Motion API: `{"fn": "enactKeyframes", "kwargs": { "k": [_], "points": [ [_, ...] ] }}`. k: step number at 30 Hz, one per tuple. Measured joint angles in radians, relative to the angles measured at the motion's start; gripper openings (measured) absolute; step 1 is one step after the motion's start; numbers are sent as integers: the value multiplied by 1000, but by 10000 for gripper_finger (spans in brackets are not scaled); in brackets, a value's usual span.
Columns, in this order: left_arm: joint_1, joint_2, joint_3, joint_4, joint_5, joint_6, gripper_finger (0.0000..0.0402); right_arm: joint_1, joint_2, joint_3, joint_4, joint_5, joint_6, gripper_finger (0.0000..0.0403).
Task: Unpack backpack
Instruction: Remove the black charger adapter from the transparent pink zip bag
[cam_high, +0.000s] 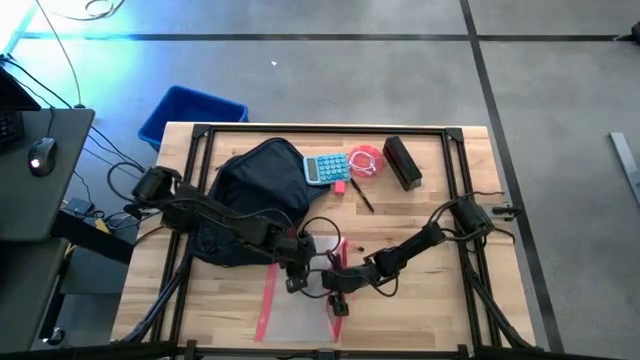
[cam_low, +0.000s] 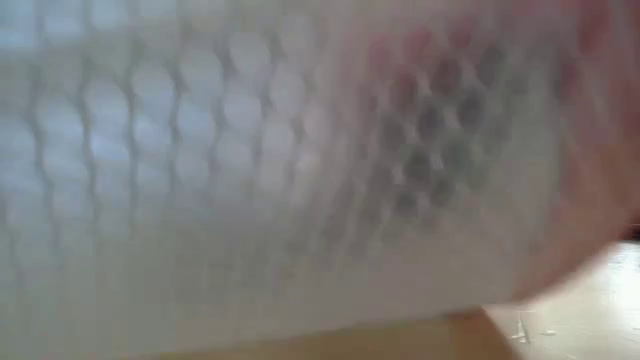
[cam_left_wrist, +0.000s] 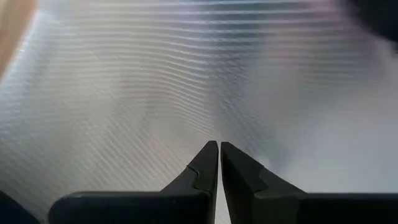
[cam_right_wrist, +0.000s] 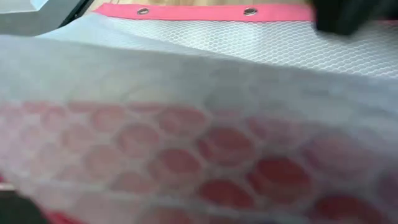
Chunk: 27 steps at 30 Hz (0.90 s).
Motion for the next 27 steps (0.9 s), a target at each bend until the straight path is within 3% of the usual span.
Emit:
{"fn": "enactKeyframes", "kwargs": {
  "k": [3,7,15,20,27],
  "points": [
    [-17,-15,2,-41,72,-27,0,0,0,0,-3,3,1,204],
    [-63,21,2,-77,79,-10,0,-4,-5,0,-11,5,2,195],
    [-96,190,4,94,68,-12,0,-13,-6,38,-89,-25,8,255],
    [-63,231,7,107,86,17,0,-15,-7,51,-112,-63,-58,294],
    [-25,234,5,127,70,92,0,-20,-7,52,-121,-121,-147,282]
  ]
}}
